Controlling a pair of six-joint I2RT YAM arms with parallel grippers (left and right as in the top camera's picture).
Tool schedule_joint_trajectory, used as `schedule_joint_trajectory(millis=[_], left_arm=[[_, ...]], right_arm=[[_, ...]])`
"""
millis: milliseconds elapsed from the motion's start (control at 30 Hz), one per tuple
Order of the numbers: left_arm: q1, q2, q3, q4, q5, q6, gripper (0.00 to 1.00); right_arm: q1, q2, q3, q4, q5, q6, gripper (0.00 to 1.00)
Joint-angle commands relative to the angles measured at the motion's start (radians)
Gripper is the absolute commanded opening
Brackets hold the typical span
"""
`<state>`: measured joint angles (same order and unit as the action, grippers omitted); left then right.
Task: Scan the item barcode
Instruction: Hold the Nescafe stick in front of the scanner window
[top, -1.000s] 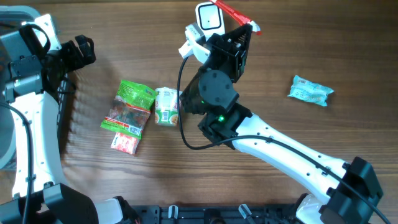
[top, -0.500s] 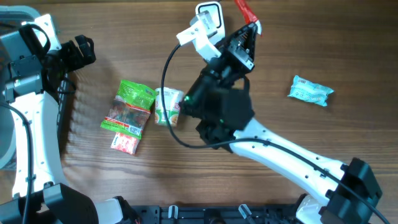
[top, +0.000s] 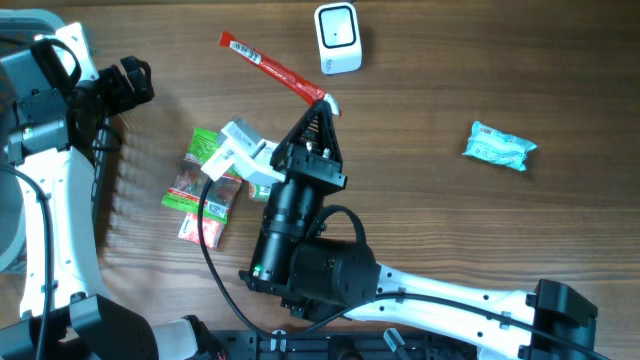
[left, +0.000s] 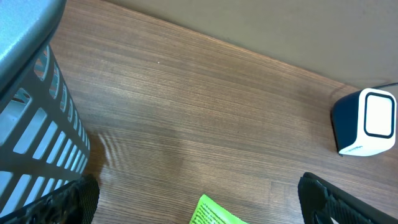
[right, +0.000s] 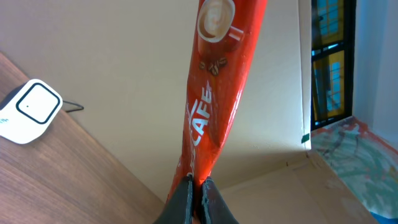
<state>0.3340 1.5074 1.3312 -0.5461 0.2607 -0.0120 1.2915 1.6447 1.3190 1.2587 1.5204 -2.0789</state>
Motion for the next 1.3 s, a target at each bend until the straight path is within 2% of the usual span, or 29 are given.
schedule_joint_trajectory(millis=[0, 100, 233, 467, 533, 600, 633, 700, 733, 800, 867, 933, 967, 1100, 1267], left_arm=[[0.005, 0.000, 0.012, 0.003, 0.011, 0.005, 1.00], [0.005, 0.000, 0.012, 0.003, 0.011, 0.005, 1.00], [0.005, 0.000, 0.012, 0.003, 0.011, 0.005, 1.00], [0.005, 0.000, 0.012, 0.003, 0.011, 0.005, 1.00], [0.005, 0.000, 0.012, 0.003, 0.011, 0.005, 1.00], [0.005, 0.000, 0.012, 0.003, 0.011, 0.005, 1.00], [0.005, 0.000, 0.012, 0.003, 0.011, 0.005, 1.00], [0.005, 0.000, 0.012, 0.003, 0.011, 0.005, 1.00], [0.005, 0.000, 0.012, 0.003, 0.011, 0.005, 1.00], [0.005, 0.000, 0.012, 0.003, 0.012, 0.005, 1.00], [0.005, 0.000, 0.012, 0.003, 0.011, 0.005, 1.00], [0.005, 0.000, 0.012, 0.003, 0.011, 0.005, 1.00], [0.005, 0.000, 0.012, 0.003, 0.011, 0.005, 1.00], [0.005, 0.000, 0.012, 0.003, 0.011, 0.005, 1.00], [0.005, 0.000, 0.012, 0.003, 0.012, 0.005, 1.00]], right_arm=[[0.002, 0.001, 0.002, 0.014, -0.002, -0.031, 0.04], [-0.038, 0.001, 0.002, 0.014, -0.001, 0.056, 0.04], [-0.171, 0.001, 0.001, -0.029, -0.001, 0.116, 0.04], [-0.402, 0.001, 0.001, -0.402, -0.007, 0.158, 0.04], [-0.436, 0.001, 0.001, -0.471, -0.035, 0.190, 0.04], [-0.460, 0.001, 0.001, -0.643, -0.082, 0.287, 0.04], [-0.467, 0.001, 0.001, -0.787, -0.114, 0.356, 0.04], [-0.474, 0.001, 0.001, -1.104, -0.230, 0.623, 0.04], [-0.476, 0.001, 0.001, -1.261, -0.313, 0.832, 0.04], [-0.488, 0.001, 0.001, -1.493, -0.479, 1.236, 0.04], [-0.509, 0.001, 0.001, -1.721, -0.750, 1.567, 0.04], [-0.550, 0.001, 0.001, -1.826, -0.942, 1.798, 0.04], [-0.578, 0.001, 0.006, -1.859, -1.040, 1.882, 0.04], [-0.668, 0.001, 0.092, -1.975, -1.360, 2.066, 0.04], [-0.760, 0.001, 0.312, -2.098, -1.646, 2.195, 0.04]])
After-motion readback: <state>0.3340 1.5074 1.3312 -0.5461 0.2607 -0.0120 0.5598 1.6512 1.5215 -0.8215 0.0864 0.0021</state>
